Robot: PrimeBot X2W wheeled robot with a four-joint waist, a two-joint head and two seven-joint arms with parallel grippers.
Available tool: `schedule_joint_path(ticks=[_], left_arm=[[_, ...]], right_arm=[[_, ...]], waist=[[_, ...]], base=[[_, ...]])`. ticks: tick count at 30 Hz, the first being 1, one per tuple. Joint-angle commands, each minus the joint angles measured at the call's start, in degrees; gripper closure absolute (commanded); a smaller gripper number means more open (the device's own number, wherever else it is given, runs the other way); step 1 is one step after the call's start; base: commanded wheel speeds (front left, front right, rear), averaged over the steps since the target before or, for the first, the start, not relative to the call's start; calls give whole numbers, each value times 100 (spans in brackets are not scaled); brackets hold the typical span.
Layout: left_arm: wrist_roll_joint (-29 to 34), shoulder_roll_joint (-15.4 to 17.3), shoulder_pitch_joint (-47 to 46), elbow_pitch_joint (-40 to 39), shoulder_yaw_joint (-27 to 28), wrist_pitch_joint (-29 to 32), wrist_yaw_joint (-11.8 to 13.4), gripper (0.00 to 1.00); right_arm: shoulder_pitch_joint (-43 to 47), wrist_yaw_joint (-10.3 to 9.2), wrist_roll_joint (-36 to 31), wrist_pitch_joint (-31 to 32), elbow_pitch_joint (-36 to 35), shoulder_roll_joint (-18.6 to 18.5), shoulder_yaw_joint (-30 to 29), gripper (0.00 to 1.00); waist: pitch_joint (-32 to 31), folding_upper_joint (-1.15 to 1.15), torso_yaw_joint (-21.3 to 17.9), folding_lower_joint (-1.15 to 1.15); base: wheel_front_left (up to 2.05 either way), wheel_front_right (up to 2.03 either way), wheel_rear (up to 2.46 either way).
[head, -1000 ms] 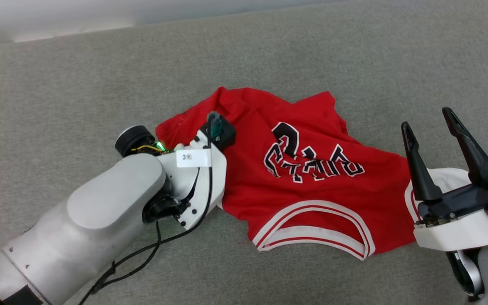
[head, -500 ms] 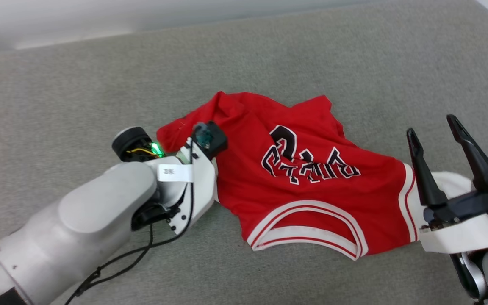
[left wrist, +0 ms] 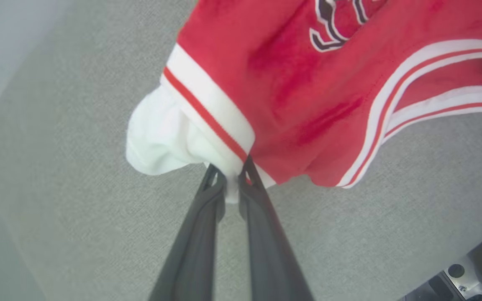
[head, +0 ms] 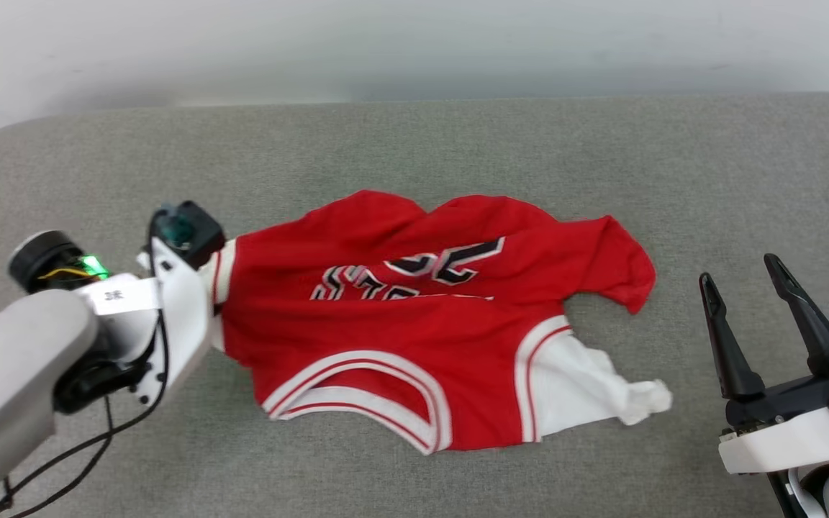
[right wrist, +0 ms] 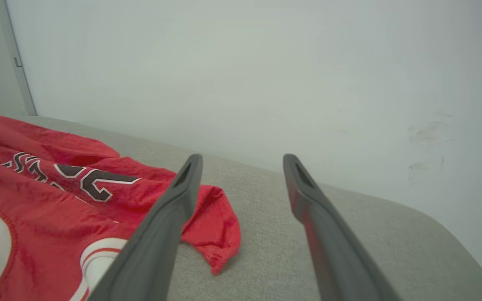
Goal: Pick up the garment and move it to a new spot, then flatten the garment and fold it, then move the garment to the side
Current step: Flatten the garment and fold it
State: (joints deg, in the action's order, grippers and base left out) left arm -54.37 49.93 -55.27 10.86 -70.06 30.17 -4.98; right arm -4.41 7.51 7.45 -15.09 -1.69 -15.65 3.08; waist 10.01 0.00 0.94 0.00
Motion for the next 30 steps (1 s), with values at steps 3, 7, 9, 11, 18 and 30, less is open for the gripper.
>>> schedule_joint_path(ticks=[3, 7, 9, 11, 18, 30], left_arm=[[-37, 285, 99, -131, 82, 68, 225, 100], [-70, 269, 135, -24, 140, -54, 398, 100], [-28, 159, 151, 146, 130, -109, 464, 100], [27, 13, 184, 425, 72, -118, 473, 100], [-162, -643, 395, 1556, 57, -439, 337, 0], [237, -531, -384, 1337, 109, -633, -14, 0]], right_arm=[[-48, -4, -41, -11, -31, 6, 65, 0], [-213, -4, -45, -11, -6, -41, 133, 0], [-290, -4, -44, -11, 4, -40, 174, 0], [-339, -4, -56, -11, 12, -33, 184, 0], [-403, -4, -86, -11, 50, 37, 195, 0], [-110, -4, -74, -11, 86, 73, 25, 0]], waist=[[85, 0, 0, 0], [263, 0, -157, 0], [356, 0, -261, 0], [433, 0, -356, 0], [529, 0, -523, 0], [37, 0, -188, 0]], base=[[0, 0, 0], [0, 0, 0], [0, 0, 0], [0, 0, 0], [0, 0, 0], [0, 0, 0]])
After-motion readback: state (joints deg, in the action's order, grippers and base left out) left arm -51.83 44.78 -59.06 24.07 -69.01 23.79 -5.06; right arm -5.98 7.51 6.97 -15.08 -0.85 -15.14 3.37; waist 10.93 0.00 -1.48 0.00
